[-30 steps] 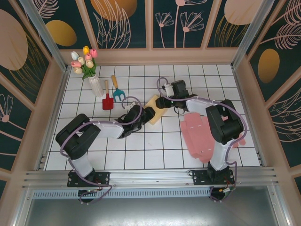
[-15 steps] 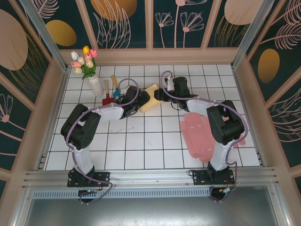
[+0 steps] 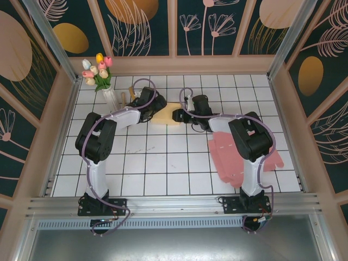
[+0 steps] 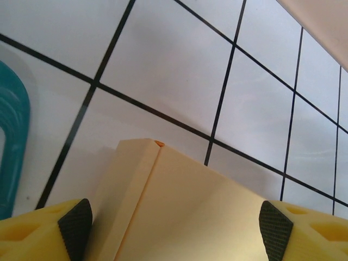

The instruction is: Fold the paper box

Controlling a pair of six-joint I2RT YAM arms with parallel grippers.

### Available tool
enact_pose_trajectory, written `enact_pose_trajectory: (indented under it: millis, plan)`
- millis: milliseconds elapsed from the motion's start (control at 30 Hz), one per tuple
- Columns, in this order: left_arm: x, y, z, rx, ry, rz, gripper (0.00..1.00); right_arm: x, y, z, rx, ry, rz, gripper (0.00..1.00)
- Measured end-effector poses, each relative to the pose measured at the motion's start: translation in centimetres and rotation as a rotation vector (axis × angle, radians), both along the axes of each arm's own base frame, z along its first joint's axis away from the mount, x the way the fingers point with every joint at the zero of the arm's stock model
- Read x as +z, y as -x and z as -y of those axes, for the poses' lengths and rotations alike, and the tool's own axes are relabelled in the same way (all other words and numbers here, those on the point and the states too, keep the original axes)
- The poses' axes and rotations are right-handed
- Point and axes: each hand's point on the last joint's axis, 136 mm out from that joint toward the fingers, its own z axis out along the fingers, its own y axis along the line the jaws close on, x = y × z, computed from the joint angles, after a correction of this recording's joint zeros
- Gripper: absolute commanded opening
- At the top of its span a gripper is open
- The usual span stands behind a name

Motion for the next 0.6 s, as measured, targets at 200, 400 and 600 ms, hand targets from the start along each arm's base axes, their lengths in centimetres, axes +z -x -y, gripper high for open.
enact_pose_trajectory:
  millis: [200, 400, 600]
  plan:
    - [-0.2, -0.5, -0.8, 0.004, -0.021, -0.008, 0.83, 0.7, -0.1, -0.6, 0.01, -0.016, 0.026, 0.63]
    - [-1.1, -0.2, -1.4, 0.016, -0.058, -0.043, 0.85, 0.9, -0.3, -0.7, 0.014, -0.015, 0.037, 0.65]
    - [-0.1, -0.7, -1.7, 0.032, -0.08, -0.032, 0.86, 0.9, -0.5, 0.2, -0.02, 0.027, 0.065, 0.66]
